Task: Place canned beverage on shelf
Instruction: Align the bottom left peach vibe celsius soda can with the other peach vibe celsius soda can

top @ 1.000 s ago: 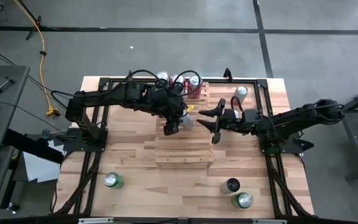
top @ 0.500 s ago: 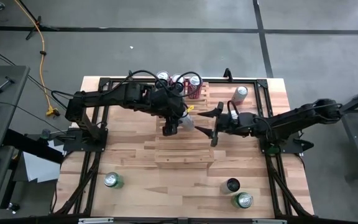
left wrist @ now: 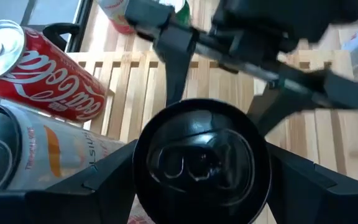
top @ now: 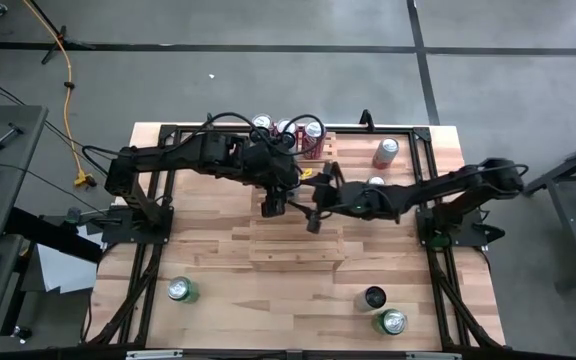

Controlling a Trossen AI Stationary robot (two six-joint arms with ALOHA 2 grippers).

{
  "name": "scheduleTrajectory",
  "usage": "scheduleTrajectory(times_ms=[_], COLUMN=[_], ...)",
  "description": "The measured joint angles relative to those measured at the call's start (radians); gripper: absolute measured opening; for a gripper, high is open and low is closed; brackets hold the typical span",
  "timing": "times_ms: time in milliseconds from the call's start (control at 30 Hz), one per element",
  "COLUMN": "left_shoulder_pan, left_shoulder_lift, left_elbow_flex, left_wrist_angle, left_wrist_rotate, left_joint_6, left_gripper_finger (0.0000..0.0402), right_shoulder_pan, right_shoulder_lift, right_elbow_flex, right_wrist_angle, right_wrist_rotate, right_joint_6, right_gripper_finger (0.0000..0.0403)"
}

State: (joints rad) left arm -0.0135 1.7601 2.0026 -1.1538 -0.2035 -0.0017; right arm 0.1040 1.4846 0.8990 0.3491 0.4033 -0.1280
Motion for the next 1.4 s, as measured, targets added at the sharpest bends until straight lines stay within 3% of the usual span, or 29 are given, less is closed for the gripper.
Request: scheduleTrajectory(times_ms=[167,567,967,1400], left_shoulder_pan=[0.000,-0.001,-0.001,-0.001], left_shoulder_lift=[-0.001,0.000,0.000,-0.020], left_elbow_flex=[0.000,0.000,0.000,-0.002], left_wrist_angle=[-0.009,0.001,0.001,0.003], left_wrist_rotate=[0.005,0.011,0.009,0.007], left_joint_6=[-0.001,-0.004,-0.002,-0.003], left_gripper_finger=[0.0281,0.0281,0.0281,0.0281], right_shoulder_pan=[0.000,0.000,0.000,0.001], right_shoulder_lift=[0.036,0.040,0.040,0.040], right_elbow_flex=[0.069,0.073,0.073,0.075], right_wrist_angle=[-0.058,-0.045,-0.038,-0.025], right_wrist_rotate=[0.007,-0.001,-0.001,0.007], right_joint_6=[-0.003,0.023,0.042,0.041], right_gripper_finger=[0.0262,0.0260,0.0200,0.0198])
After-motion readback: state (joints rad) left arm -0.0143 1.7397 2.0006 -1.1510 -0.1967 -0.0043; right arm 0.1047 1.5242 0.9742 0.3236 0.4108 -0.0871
